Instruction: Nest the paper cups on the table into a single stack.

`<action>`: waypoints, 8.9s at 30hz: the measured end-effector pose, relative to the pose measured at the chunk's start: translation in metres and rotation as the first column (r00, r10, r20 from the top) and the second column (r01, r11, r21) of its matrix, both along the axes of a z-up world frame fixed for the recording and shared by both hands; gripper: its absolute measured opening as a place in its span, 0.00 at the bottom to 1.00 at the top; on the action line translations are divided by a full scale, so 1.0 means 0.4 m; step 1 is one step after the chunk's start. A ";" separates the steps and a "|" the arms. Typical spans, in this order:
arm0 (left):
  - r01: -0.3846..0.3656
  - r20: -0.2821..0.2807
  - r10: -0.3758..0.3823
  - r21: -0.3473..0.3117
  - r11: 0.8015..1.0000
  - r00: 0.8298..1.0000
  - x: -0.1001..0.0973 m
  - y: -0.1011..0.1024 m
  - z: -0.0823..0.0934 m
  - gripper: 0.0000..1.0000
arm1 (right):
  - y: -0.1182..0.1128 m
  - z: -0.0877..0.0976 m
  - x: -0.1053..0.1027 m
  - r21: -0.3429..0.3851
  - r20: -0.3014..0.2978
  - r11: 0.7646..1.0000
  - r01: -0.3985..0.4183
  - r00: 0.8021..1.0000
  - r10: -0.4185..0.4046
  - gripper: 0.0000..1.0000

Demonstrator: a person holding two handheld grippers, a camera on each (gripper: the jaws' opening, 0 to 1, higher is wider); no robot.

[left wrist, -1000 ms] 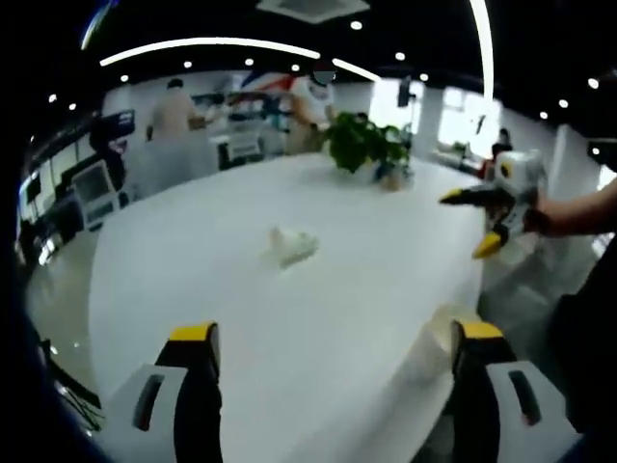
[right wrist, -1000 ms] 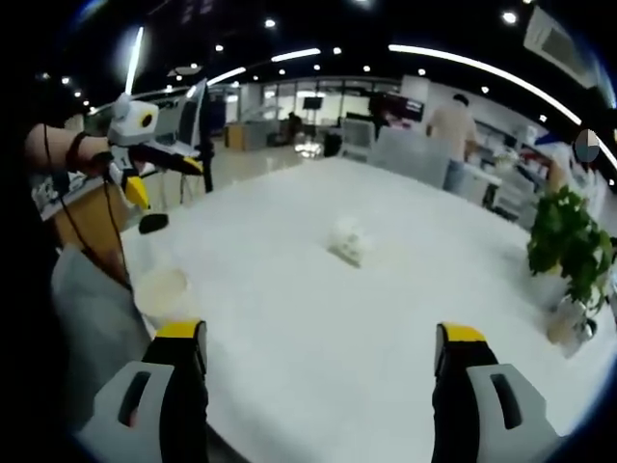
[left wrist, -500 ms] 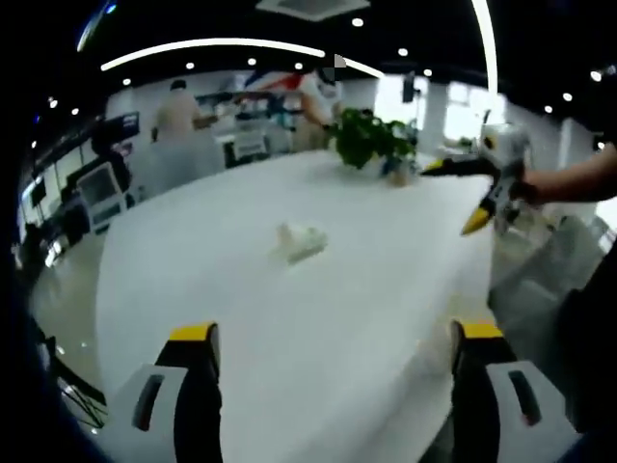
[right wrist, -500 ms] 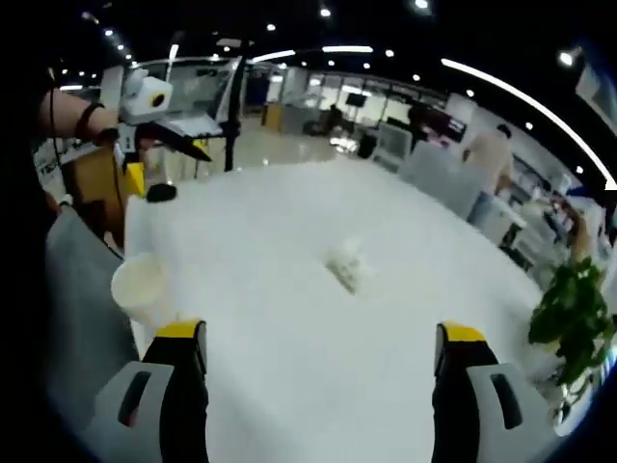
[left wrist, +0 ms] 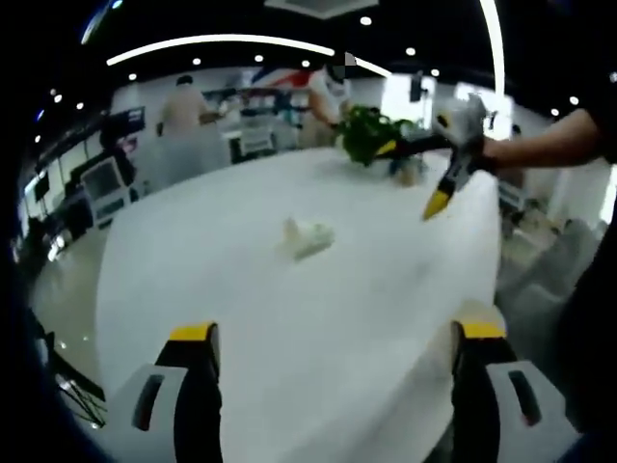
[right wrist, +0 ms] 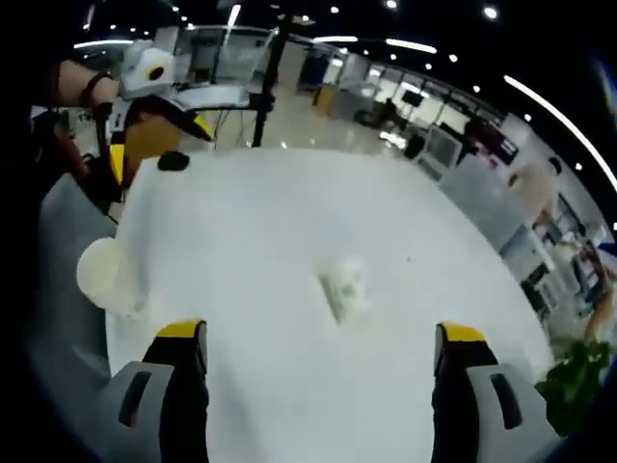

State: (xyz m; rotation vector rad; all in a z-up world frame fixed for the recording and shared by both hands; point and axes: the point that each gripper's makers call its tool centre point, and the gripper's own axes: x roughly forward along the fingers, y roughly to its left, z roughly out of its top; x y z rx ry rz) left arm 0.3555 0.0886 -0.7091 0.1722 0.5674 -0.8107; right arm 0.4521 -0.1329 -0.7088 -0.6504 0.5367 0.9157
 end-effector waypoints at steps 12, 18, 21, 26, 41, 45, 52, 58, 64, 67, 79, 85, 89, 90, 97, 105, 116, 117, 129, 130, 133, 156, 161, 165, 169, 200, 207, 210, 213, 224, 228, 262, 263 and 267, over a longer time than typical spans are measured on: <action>-0.011 -0.006 0.011 -0.001 1.000 1.000 -0.002 -0.006 -0.013 0.99 | 0.059 -0.070 0.142 -0.012 -0.051 0.997 -0.070 0.996 0.070 0.94; -0.031 -0.024 0.031 0.007 1.000 0.999 -0.006 0.011 -0.026 0.99 | 0.078 -0.107 0.190 -0.051 -0.069 0.993 -0.104 0.993 0.101 0.90; -0.070 -0.022 0.069 -0.013 0.997 0.997 0.006 0.026 -0.019 0.99 | 0.096 -0.117 0.201 -0.067 -0.089 0.990 -0.124 0.989 0.117 0.85; -0.080 -0.026 0.080 -0.015 0.997 0.996 0.002 0.026 -0.024 0.99 | 0.116 -0.156 0.241 -0.106 -0.097 0.981 -0.160 0.984 0.150 0.81; -0.081 -0.044 0.081 0.005 0.997 0.996 -0.009 0.019 -0.054 0.99 | 0.167 -0.249 0.308 -0.174 -0.172 0.959 -0.224 0.966 0.194 0.62; -0.094 -0.042 0.094 -0.019 0.995 0.995 -0.008 0.014 -0.050 0.99 | 0.178 -0.261 0.322 -0.189 -0.168 0.954 -0.234 0.965 0.204 0.58; -0.101 -0.052 0.100 -0.015 0.995 0.994 -0.019 0.015 -0.059 0.99 | 0.191 -0.275 0.316 -0.200 -0.204 0.944 -0.263 0.953 0.223 0.51; -0.108 -0.057 0.107 -0.019 0.994 0.993 -0.022 0.014 -0.062 0.99 | 0.194 -0.288 0.331 -0.214 -0.216 0.939 -0.269 0.951 0.223 0.50; -0.112 -0.063 0.111 -0.016 0.994 0.992 -0.027 0.014 -0.065 0.99 | 0.195 -0.303 0.336 -0.227 -0.242 0.935 -0.273 0.946 0.217 0.45; -0.114 -0.064 0.112 -0.018 0.993 0.992 -0.027 0.014 -0.065 0.99 | 0.195 -0.307 0.328 -0.226 -0.249 0.933 -0.280 0.943 0.222 0.43; -0.123 -0.065 0.121 -0.019 0.992 0.990 -0.029 0.015 -0.067 0.99 | 0.198 -0.295 0.320 -0.217 -0.249 0.935 -0.282 0.942 0.227 0.40; -0.130 -0.062 0.129 -0.020 0.991 0.990 -0.032 0.019 -0.060 0.99 | 0.196 -0.277 0.313 -0.196 -0.228 0.942 -0.273 0.947 0.227 0.38; -0.129 -0.058 0.128 -0.019 0.991 0.990 -0.033 0.018 -0.055 0.99 | 0.199 -0.263 0.306 -0.168 -0.220 0.950 -0.264 0.949 0.225 0.37; -0.130 -0.058 0.128 -0.020 0.991 0.990 -0.033 0.018 -0.053 0.99 | 0.198 -0.258 0.303 -0.162 -0.219 0.951 -0.262 0.950 0.224 0.37; -0.127 -0.049 0.125 -0.029 0.992 0.991 -0.034 0.014 -0.035 0.99 | 0.193 -0.208 0.297 -0.087 -0.158 0.977 -0.194 0.971 0.179 0.36; -0.104 -0.034 0.103 -0.018 0.994 0.994 -0.042 0.013 -0.015 0.99 | 0.165 -0.144 0.267 -0.054 -0.121 0.985 -0.164 0.980 0.157 0.37; -0.075 -0.034 0.075 -0.018 0.997 0.997 -0.053 0.005 -0.014 0.99 | 0.143 -0.040 0.222 0.012 -0.042 0.991 -0.136 0.990 0.136 0.36; -0.073 -0.036 0.072 -0.017 0.997 0.997 -0.054 0.004 -0.015 0.99 | 0.143 -0.032 0.218 0.019 -0.037 0.991 -0.132 0.991 0.132 0.36; -0.021 -0.031 0.021 0.000 1.000 0.999 -0.077 -0.007 -0.007 0.99 | 0.152 0.122 0.119 0.154 0.032 0.983 -0.098 0.995 0.094 0.36; -0.019 -0.031 0.019 -0.002 1.000 0.999 -0.079 -0.008 -0.006 0.99 | 0.155 0.139 0.111 0.181 0.030 0.980 -0.088 0.996 0.084 0.36; -0.012 -0.035 0.011 -0.008 1.000 0.999 -0.083 -0.014 -0.007 0.99 | 0.161 0.197 0.077 0.265 0.032 0.962 -0.065 0.998 0.058 0.36; 0.075 -0.037 -0.076 -0.004 0.997 0.996 -0.117 -0.046 -0.014 0.99 | 0.187 0.328 -0.183 0.456 0.108 0.876 -0.159 0.987 0.122 0.37; 0.087 -0.048 -0.087 -0.005 0.996 0.995 -0.125 -0.052 -0.020 0.99 | 0.200 0.323 -0.232 0.494 0.088 0.853 -0.169 0.986 0.144 0.37; 0.091 -0.053 -0.091 -0.002 0.996 0.994 -0.127 -0.050 -0.024 0.99 | 0.216 0.331 -0.267 0.571 0.064 0.806 -0.158 0.987 0.148 0.37; 0.087 -0.058 -0.088 -0.008 0.996 0.994 -0.128 -0.049 -0.024 0.99 | 0.238 0.328 -0.300 0.622 0.051 0.766 -0.161 0.985 0.165 0.37; 0.112 -0.089 -0.110 0.019 0.994 0.990 -0.135 -0.052 -0.032 0.97 | 0.316 0.161 -0.447 0.760 0.011 0.633 -0.147 0.977 0.213 0.37; 0.108 -0.091 -0.105 0.026 0.994 0.990 -0.139 -0.044 -0.035 0.96 | 0.323 0.128 -0.461 0.748 -0.007 0.650 -0.133 0.978 0.208 0.37; 0.104 -0.091 -0.101 0.028 0.994 0.991 -0.139 -0.041 -0.035 0.96 | 0.324 0.109 -0.464 0.736 -0.009 0.663 -0.134 0.978 0.208 0.37; 0.108 -0.090 -0.104 0.034 0.994 0.990 -0.142 -0.040 -0.036 0.97 | 0.324 0.089 -0.465 0.724 -0.022 0.678 -0.126 0.978 0.205 0.37; 0.115 -0.102 -0.112 0.032 0.993 0.989 -0.156 -0.047 -0.045 0.97 | 0.332 0.038 -0.484 0.687 -0.019 0.712 -0.143 0.977 0.214 0.38; 0.113 -0.101 -0.109 0.032 0.993 0.989 -0.156 -0.043 -0.044 0.96 | 0.330 0.024 -0.488 0.674 -0.022 0.724 -0.144 0.976 0.214 0.39; 0.116 -0.114 -0.111 0.034 0.993 0.987 -0.172 -0.042 -0.058 0.96 | 0.292 -0.070 -0.525 0.519 -0.079 0.842 -0.148 0.972 0.219 0.46; 0.115 -0.114 -0.110 0.031 0.993 0.987 -0.172 -0.043 -0.058 0.96 | 0.290 -0.071 -0.525 0.521 -0.083 0.842 -0.143 0.973 0.217 0.46; 0.116 -0.109 -0.113 0.028 0.993 0.988 -0.169 -0.047 -0.056 0.96 | 0.283 -0.072 -0.522 0.521 -0.090 0.843 -0.132 0.974 0.208 0.48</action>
